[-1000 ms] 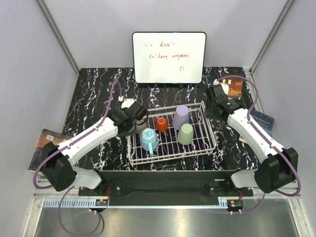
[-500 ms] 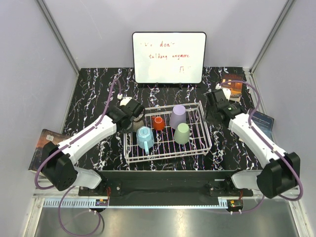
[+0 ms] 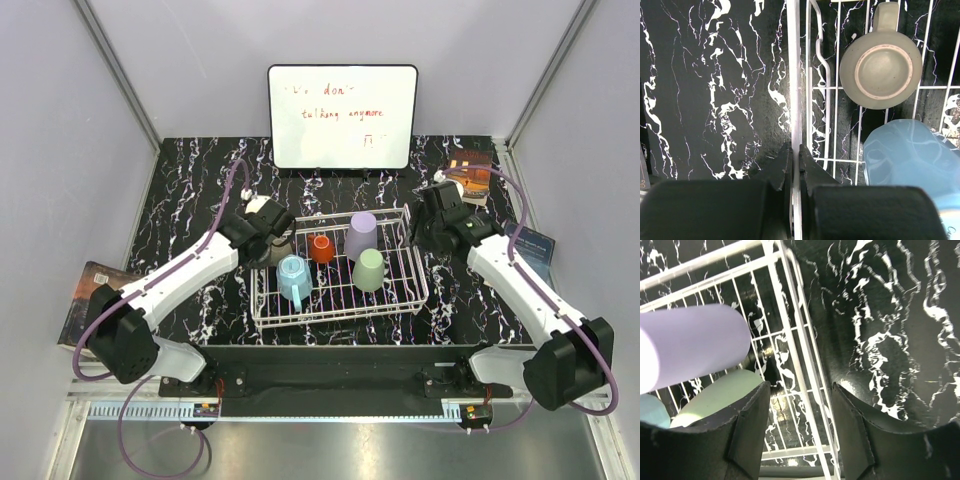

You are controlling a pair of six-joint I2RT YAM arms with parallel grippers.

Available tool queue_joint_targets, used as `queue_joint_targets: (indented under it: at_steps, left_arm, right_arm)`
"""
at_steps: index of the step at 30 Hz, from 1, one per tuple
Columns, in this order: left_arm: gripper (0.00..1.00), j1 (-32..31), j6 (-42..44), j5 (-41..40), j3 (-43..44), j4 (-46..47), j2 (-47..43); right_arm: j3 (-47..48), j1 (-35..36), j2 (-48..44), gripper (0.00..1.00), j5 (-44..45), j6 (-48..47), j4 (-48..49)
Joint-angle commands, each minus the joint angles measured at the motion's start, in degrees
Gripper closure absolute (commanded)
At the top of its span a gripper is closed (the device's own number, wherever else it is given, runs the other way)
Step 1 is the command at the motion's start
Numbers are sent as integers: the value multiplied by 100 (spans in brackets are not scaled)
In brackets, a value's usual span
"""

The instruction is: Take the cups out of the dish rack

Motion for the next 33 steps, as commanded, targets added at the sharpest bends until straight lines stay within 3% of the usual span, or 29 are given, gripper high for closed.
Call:
queue_joint_targets:
  at_steps: [1,7,10,11,13,23,33]
  left_arm:
    - [100,20,253,-148,257,630,74]
    - [100,21,323,-16,178,700,39]
    - [100,21,393,89,126,744,4]
    - [100,21,402,115,108,762,3]
    - [100,21,420,142,47,771,-5]
    - [100,-14,306,580,-208,850,-93]
    - [100,-506,24,731,-656,920,-348]
  right_arm:
    - [-236,33,-53,41,-424,95,365]
    - [-377,33,271,51,-476,60,392]
    - [-456,33,351,72,-547,86,391]
    - [-482,33,351,86,-573,95,383]
    - [-570,33,342,100,-512,121,400]
    - [-1061,33,-149,100,-582,410,374]
    - [-1695,24,-1204,100,-644,1017,-39]
